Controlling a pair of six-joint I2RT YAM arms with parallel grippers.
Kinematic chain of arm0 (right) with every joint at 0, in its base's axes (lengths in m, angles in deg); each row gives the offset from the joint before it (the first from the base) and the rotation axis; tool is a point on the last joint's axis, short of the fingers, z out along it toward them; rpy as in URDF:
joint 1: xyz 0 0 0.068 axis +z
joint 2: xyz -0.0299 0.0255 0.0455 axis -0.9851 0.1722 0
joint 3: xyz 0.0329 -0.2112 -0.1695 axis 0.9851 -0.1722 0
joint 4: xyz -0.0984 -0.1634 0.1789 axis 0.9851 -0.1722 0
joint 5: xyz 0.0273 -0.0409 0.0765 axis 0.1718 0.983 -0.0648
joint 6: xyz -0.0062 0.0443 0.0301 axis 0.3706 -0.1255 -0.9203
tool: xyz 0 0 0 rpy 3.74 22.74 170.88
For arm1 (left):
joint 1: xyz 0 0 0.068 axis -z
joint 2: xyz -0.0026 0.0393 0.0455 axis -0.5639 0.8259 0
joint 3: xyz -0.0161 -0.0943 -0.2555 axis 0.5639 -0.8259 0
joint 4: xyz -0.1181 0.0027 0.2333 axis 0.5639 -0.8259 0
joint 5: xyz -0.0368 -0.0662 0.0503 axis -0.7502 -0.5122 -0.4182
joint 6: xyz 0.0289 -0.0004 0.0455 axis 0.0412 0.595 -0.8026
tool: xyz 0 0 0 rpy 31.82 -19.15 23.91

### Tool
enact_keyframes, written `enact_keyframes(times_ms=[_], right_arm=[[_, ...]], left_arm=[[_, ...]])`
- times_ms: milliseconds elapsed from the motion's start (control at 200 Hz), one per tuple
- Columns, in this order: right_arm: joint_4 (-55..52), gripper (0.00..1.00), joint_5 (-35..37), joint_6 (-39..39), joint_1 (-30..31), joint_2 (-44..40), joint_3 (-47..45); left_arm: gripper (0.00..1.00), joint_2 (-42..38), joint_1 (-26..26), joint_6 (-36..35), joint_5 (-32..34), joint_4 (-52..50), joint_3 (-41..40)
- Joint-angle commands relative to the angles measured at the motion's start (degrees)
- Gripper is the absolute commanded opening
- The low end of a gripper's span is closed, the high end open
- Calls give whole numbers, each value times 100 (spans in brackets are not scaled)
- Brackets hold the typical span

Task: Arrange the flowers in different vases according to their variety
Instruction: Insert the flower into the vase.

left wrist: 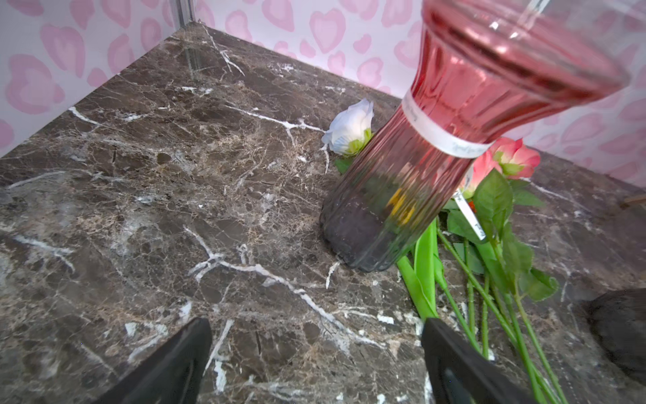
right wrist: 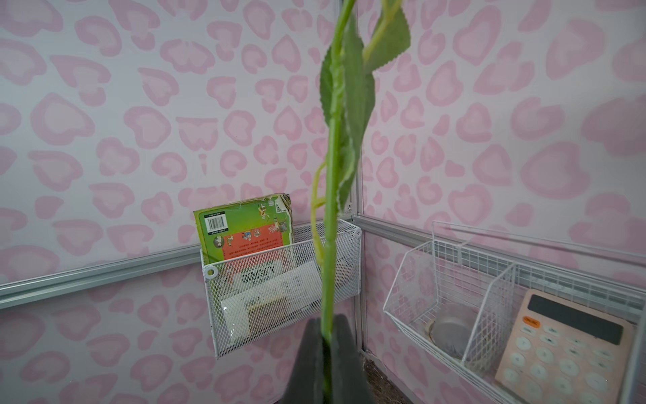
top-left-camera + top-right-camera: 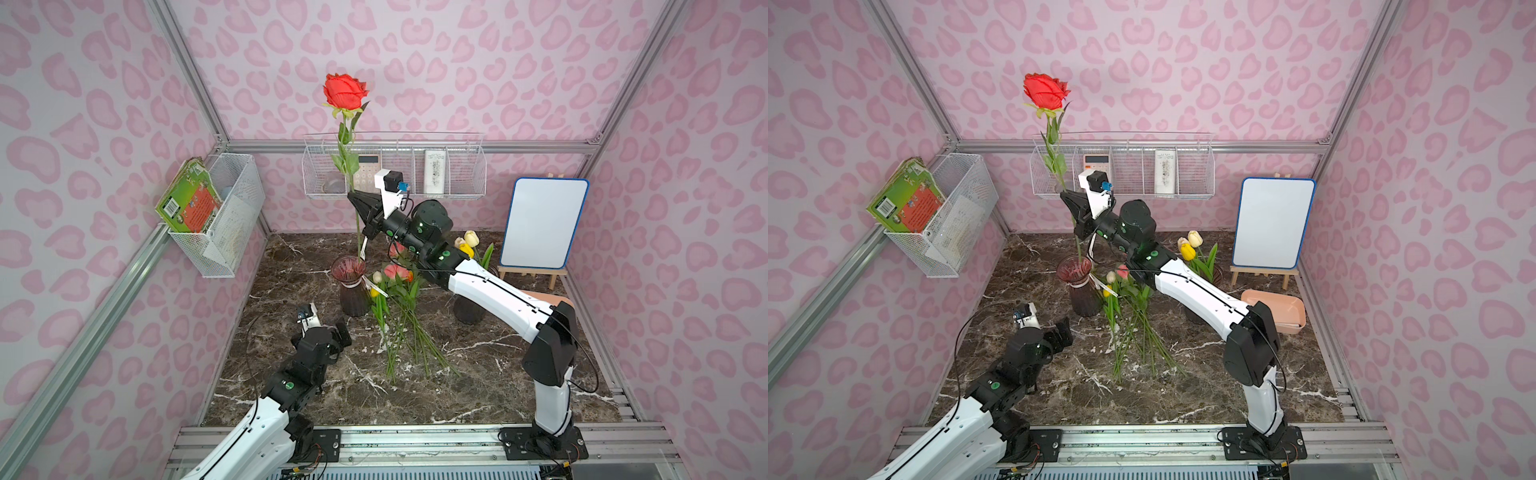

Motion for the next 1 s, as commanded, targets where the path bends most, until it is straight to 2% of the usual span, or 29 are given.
enact_keyframes(times_ms=[0, 100, 255, 490, 555, 610, 645, 705, 810, 995], right_arm=[[464, 0, -379, -223, -34, 286, 133], [1028, 0, -901, -471, -107, 673, 178], [997, 0, -1496, -910, -284, 1319, 547], [1639, 0, -1679, -1039, -191, 1159, -585], [1700, 18, -1675, -999, -156, 1013, -880], [1668, 27, -1719, -975, -145, 904, -1038], [1621, 38, -1731, -968, -140, 820, -1141], [1556, 45, -1722, -974, -144, 638, -1343], [1325, 52, -1633, -903, -152, 242, -1739], [1086, 55, -1476, -820, -223, -552, -2811]], left_arm=[[98, -304, 0, -153, -54, 98, -106], [98, -495, -2, -301, -277, 104, -99], [98, -640, 1, -357, -332, -11, -70], [98, -784, -2, -340, -269, -167, -9], [98, -795, -2, -337, -285, -170, -8], [98, -785, -2, -348, -312, -153, -8], [98, -768, -2, -356, -328, -132, -9], [98, -714, 1, -366, -330, -154, -4], [98, -655, -1, -375, -388, -129, 8], [98, -478, -1, -384, -469, -24, 35]])
